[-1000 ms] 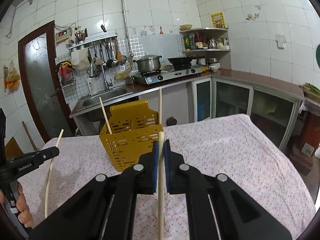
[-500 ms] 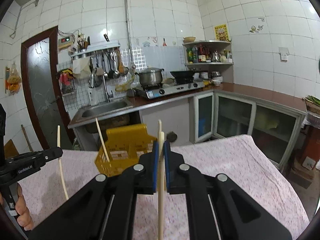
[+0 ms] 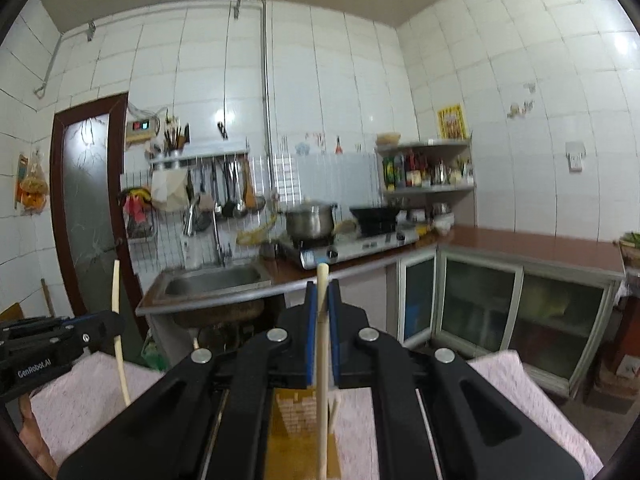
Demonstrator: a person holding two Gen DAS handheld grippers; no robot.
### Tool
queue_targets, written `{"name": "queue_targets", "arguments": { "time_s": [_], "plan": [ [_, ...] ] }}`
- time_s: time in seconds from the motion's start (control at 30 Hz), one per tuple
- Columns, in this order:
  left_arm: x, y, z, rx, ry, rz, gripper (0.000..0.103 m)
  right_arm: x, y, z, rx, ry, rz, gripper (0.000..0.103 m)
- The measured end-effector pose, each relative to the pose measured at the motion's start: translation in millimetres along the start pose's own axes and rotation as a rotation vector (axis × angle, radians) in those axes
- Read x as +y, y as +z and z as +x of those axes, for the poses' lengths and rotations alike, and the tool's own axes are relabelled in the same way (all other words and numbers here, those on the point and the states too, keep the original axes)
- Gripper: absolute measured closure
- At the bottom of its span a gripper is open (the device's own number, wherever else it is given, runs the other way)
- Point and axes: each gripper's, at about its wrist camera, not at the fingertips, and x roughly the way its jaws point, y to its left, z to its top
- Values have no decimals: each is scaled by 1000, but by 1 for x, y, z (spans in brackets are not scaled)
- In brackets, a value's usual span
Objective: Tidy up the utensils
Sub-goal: 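Lower both held chopsticks into the yellow holder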
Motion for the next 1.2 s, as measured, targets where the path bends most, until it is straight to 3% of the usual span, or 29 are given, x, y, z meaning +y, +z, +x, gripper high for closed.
{"name": "queue_targets", "arguments": {
  "time_s": [0.33,0.53,0.83,1.2],
  "plan": [
    [-6,20,21,-142,32,21,99,3,18,35,-151,25,61,97],
    [-4,14,43,-219,32,18,99,0,9,47,-218,33,67,97],
    [4,-28,77,-190,9,4,99,2,-24,59,-220,52,15,97],
    [15,-71,92,-90,-4,-12,99,11,-66,57,-90,69,-81,96]
  ]
}}
